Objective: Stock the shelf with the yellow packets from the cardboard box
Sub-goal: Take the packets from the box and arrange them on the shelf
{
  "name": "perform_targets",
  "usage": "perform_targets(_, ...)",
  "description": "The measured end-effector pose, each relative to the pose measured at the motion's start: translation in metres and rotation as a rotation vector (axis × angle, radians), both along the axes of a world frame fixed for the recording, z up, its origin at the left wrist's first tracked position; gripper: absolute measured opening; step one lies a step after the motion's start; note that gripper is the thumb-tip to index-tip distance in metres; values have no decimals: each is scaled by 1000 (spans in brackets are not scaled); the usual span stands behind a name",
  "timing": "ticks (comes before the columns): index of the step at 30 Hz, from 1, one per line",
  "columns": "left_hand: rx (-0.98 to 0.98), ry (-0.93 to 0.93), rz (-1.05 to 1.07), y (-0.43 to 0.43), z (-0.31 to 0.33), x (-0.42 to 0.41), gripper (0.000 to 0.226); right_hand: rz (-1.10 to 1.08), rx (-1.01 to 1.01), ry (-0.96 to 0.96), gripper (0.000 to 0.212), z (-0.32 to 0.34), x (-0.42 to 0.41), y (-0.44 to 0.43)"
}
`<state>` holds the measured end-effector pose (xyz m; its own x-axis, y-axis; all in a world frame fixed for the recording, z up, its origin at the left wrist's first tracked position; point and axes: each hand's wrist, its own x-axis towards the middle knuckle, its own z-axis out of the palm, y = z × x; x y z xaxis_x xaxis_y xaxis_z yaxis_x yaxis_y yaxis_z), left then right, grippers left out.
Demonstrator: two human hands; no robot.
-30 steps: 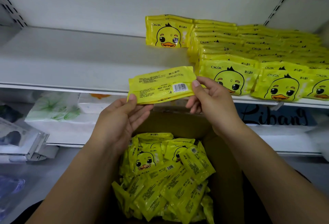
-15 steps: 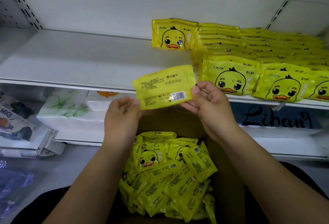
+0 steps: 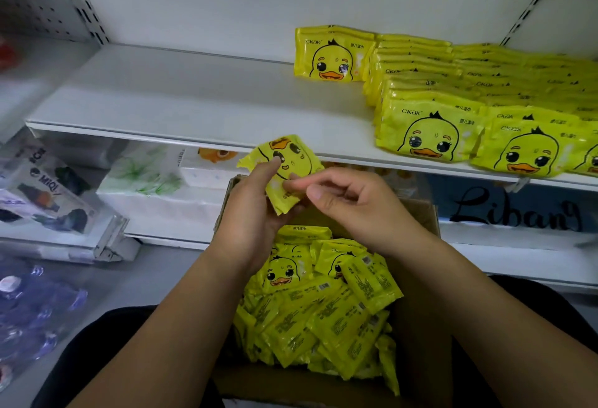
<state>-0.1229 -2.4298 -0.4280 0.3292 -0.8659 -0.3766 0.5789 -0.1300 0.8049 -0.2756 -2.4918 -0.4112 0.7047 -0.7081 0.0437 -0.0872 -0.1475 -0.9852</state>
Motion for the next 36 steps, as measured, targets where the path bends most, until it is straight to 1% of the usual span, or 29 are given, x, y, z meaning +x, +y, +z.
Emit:
perform_targets(1, 4, 9, 0, 2, 2, -1, 31, -67, 25, -30, 20, 1, 1, 0)
perform_targets(3, -12, 18, -16, 6, 6, -1, 28, -292, 41, -84, 18, -1, 2, -4)
perform_targets(4, -18, 18, -29, 9, 9, -1, 28, -401, 15, -65, 22, -2, 1, -9)
perform_targets(5, -21, 18, -46, 11, 11, 0, 29, -468, -7, -15, 31, -5, 0, -14)
perform_targets(6, -26, 16, -72, 13, 13, 1, 32, -493, 5, 53, 45, -7, -3, -17)
perform_targets(7, -34, 20, -98, 15, 13, 2, 33, -483, 68, 107, 61, -10, -6, -18)
perform_targets(8, -42, 26, -118, 16, 14, 2, 34, -457, 174, 120, 74, -12, -7, -19)
perform_targets(9, -50, 35, -133, 18, 14, 3, 33, -417, 304, 92, 78, -16, -8, -18)
perform_targets(10, -56, 36, -149, 20, 15, 2, 32, -370, 414, 43, 69, -18, -9, -15)
perform_targets(11, -56, 28, -160, 20, 14, 2, 33, -343, 474, -16, 55, -19, -9, -13)
perform_targets(12, -51, 15, -165, 19, 14, 2, 34, -353, 475, -50, 44, -17, -9, -12)
perform_targets(13, -46, 0, -160, 19, 13, 3, 36, -386, 455, -78, 39, -15, -10, -12)
perform_targets(15, -25, -53, -119, 17, 11, 7, 34, -446, 413, -117, 44, -8, -12, -15)
perform_targets(18, 0, -158, -80, 16, 7, 14, 23, -490, 483, -227, 56, -3, -10, -18)
perform_targets(20, 8, -186, -88, 15, 4, 13, 24, -478, 583, -310, 55, -1, -5, -19)
perform_targets(22, -14, -181, -105, 13, 1, 12, 31, -392, 627, -276, 47, 1, 1, -15)
perform_targets(24, -34, -209, -133, 9, -3, 13, 34, -354, 557, -178, 40, 3, 8, -14)
perform_targets(27, -87, -361, -207, -5, -5, 24, 22, -372, 387, -71, 36, 8, 17, -33)
perform_targets(29, -104, -428, -244, -17, -6, 33, 26, -359, 278, 15, 37, 15, 21, -53)
perform_targets(32, -76, -419, -167, -35, -12, 48, 31, -359, 74, 126, 42, 27, 28, -85)
perform_targets(33, -60, -460, -113, -41, -16, 53, 32, -370, 24, 132, 41, 31, 32, -97)
perform_targets(35, -26, -642, -15, -51, -22, 64, 34, -394, -89, 170, 42, 37, 38, -127)
perform_targets(36, -2, -784, 12, -55, -23, 68, 36, -408, -172, 215, 43, 41, 42, -143)
